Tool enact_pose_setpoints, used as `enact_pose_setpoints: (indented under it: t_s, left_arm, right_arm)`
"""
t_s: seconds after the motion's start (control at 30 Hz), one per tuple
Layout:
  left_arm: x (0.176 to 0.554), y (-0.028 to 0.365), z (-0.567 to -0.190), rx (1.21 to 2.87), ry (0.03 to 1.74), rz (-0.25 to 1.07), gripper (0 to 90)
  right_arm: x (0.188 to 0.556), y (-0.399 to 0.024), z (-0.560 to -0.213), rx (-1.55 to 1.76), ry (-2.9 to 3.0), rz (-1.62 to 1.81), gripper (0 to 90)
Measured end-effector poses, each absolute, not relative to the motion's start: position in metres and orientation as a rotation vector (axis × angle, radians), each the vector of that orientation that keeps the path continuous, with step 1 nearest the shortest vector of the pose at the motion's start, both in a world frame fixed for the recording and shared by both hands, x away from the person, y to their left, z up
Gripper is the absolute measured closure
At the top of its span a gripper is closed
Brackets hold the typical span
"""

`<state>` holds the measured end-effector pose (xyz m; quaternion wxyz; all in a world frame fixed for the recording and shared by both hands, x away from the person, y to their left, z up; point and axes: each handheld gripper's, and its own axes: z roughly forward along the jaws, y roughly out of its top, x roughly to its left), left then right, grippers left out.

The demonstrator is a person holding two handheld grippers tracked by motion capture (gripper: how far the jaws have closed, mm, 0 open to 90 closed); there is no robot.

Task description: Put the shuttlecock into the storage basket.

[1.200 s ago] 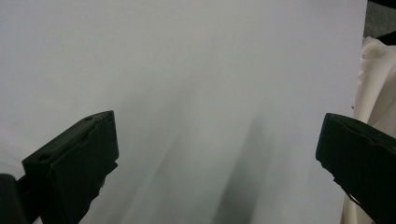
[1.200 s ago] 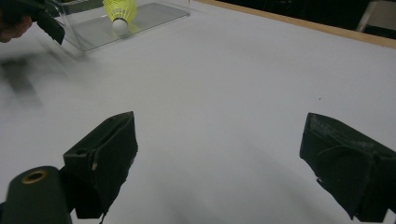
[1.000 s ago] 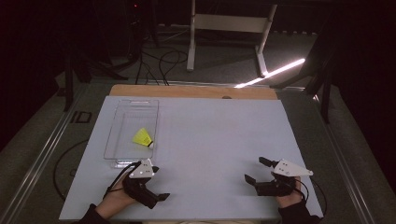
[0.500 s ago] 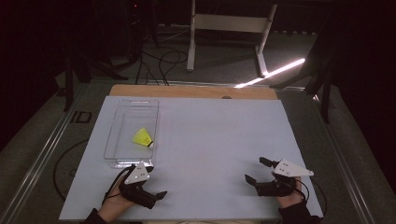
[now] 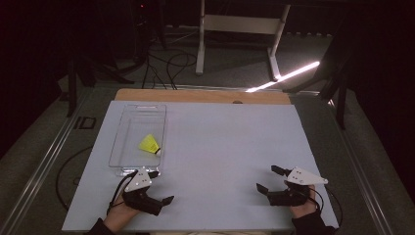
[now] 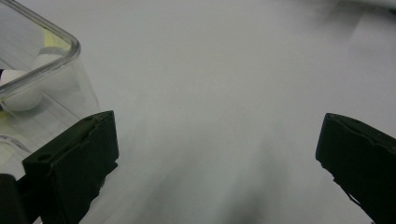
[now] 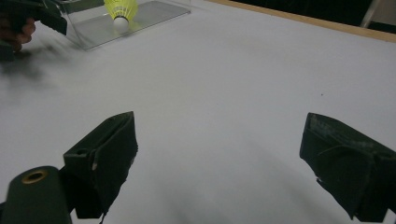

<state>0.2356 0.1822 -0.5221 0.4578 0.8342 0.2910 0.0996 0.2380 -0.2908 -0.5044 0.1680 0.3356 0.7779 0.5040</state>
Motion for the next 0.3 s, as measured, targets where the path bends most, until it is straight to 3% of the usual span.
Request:
enact_pose_setpoints:
  t_s: [0.3]
  left_arm:
    - [0.2346, 0.1799, -0.5229, 2.068, 0.697, 0.231, 0.1]
  right_arm:
    - [0.2385, -0.2906, -0.5055, 0.956, 2.218, 1.437, 10.9]
